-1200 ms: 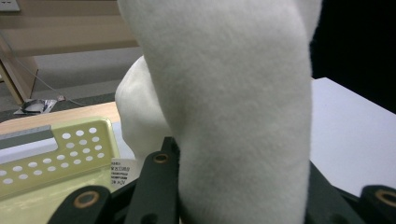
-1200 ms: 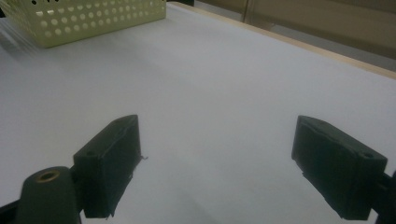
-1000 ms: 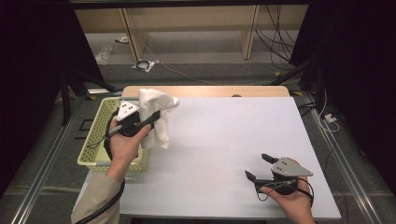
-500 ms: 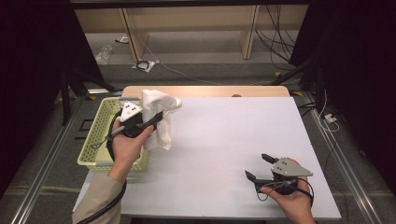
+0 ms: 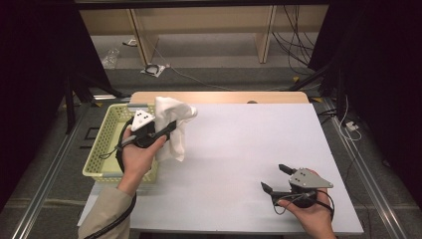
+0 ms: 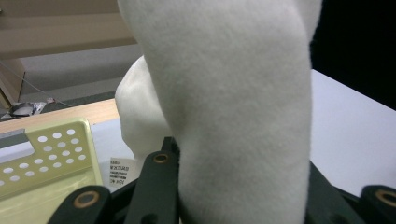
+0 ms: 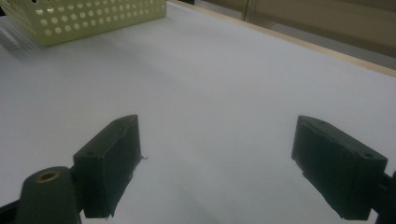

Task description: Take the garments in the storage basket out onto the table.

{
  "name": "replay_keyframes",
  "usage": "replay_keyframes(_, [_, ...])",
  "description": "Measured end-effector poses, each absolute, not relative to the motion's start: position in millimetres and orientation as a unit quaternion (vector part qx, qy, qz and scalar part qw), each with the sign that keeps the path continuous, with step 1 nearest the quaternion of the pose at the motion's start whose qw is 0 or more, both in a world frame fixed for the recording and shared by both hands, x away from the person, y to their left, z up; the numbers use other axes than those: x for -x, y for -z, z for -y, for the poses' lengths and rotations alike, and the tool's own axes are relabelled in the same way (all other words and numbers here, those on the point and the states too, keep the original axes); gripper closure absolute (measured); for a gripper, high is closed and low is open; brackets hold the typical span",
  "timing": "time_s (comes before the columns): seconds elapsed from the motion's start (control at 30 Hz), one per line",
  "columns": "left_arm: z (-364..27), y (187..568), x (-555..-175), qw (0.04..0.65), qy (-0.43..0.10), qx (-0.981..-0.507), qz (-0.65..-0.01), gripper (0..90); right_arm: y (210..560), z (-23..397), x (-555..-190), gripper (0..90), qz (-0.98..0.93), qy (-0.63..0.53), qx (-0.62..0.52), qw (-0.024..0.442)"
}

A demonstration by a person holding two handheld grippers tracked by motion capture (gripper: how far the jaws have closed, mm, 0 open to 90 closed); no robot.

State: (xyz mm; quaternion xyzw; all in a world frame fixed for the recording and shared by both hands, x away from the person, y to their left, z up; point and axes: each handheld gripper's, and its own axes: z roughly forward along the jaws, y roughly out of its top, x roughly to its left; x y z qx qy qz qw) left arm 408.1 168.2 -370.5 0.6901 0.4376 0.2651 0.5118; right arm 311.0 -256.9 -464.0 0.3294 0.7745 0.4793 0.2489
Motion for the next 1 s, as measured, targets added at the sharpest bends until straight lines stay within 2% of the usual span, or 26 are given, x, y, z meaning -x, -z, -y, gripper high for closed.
replay_keyframes(1.0, [-148,377,-403,0.507,-0.249,-0.711,-0.418,70.6,464,257,-311,16.6,-0.775,-0.479,-0.330,0.249])
